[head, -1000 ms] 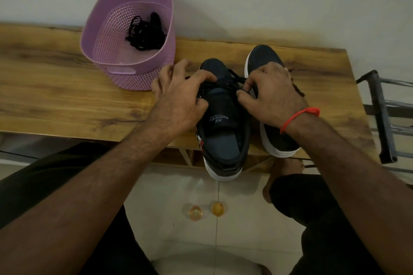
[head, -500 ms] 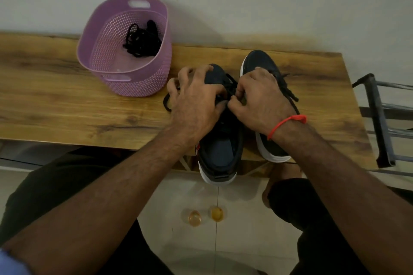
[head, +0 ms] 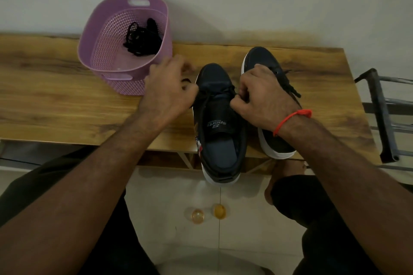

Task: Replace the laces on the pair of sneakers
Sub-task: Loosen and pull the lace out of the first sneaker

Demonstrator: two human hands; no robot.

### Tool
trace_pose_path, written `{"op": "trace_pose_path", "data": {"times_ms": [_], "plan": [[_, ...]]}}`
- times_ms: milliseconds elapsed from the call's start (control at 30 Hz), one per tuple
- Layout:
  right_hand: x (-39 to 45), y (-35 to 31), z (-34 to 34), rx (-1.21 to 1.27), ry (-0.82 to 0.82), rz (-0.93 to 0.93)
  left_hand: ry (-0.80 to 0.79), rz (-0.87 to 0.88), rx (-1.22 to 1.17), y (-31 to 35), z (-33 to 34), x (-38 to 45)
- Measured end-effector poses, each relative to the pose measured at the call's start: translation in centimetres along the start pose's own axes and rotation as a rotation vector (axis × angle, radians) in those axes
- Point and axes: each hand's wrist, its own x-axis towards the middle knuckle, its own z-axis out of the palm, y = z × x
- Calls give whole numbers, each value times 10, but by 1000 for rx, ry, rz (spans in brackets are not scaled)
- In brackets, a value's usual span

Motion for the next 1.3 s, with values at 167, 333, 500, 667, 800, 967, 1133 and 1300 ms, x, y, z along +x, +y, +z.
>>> {"op": "trace_pose_path", "data": {"times_ms": [167, 333, 500, 667, 800, 967, 1133, 1300], "plan": [[-1, 0, 2, 29, 4, -39, -79, 180, 164, 16, 23, -9], [-1, 1, 4, 41, -3, -24, -27, 192, 260, 20, 34, -8], [-2, 3, 3, 42, 4, 7, 150, 141, 115, 17, 15, 3], [-1, 3, 1, 38, -16, 10, 389, 26, -338, 15, -10, 5], [-1, 2, 1, 36, -7, -1, 186, 37, 12, 10, 6, -2], [-3, 0, 3, 65, 13, -37, 1, 170, 220, 21, 30, -12], [-5, -3, 3, 78, -16, -63, 15, 155, 307, 25, 39, -10], [-6, -3, 3, 97, -35, -68, -4, 145, 339, 25, 38, -8]]}}
